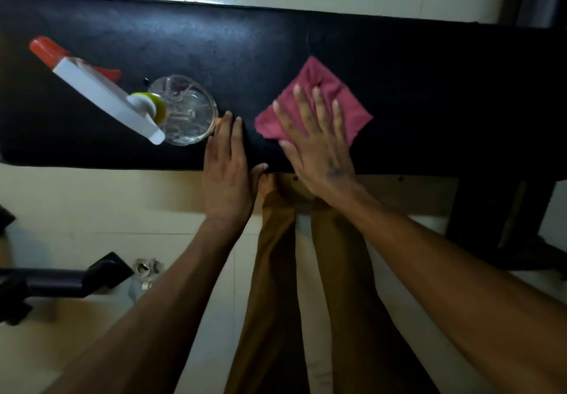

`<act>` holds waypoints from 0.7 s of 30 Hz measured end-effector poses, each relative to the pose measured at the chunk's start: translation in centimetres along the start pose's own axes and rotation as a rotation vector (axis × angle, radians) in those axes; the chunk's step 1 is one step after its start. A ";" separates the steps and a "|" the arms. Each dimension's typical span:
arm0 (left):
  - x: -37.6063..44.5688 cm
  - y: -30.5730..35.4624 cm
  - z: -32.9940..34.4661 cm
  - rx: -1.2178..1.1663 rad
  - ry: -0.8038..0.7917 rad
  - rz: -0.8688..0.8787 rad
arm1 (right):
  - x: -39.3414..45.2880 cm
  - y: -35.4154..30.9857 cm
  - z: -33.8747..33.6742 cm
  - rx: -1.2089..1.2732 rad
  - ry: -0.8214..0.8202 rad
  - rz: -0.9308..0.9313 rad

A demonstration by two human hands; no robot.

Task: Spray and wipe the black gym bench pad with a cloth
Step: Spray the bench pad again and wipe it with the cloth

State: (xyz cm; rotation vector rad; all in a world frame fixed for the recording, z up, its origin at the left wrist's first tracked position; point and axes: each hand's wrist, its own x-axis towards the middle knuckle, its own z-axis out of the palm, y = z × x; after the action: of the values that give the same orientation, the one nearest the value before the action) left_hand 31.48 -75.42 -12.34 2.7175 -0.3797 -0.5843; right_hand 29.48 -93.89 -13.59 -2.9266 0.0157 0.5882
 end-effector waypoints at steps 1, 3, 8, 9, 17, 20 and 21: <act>0.0 0.1 -0.2 0.013 -0.012 0.015 | -1.3 1.2 0.2 0.001 -0.019 -0.043; 0.3 0.4 -0.3 0.049 -0.034 0.085 | -2.5 4.6 0.0 0.001 -0.054 -0.046; 3.6 1.9 0.7 0.065 -0.013 0.200 | 1.2 11.0 -2.1 0.065 0.043 0.330; 4.3 2.4 0.9 0.071 -0.002 0.199 | 2.5 10.5 -2.3 0.092 0.080 0.423; 5.5 2.9 1.0 0.129 -0.005 0.198 | -4.8 4.2 1.1 0.028 -0.040 0.035; 5.5 2.7 0.9 0.110 -0.031 0.195 | -5.0 9.4 0.5 -0.024 -0.078 0.012; 5.4 2.6 0.9 0.105 -0.035 0.193 | -3.9 10.4 0.1 -0.029 -0.060 0.073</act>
State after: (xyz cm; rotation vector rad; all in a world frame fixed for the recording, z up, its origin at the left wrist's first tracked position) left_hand 35.35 -79.76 -14.03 2.7299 -0.6905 -0.5724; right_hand 25.40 -104.19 -13.75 -2.9458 0.1088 0.6936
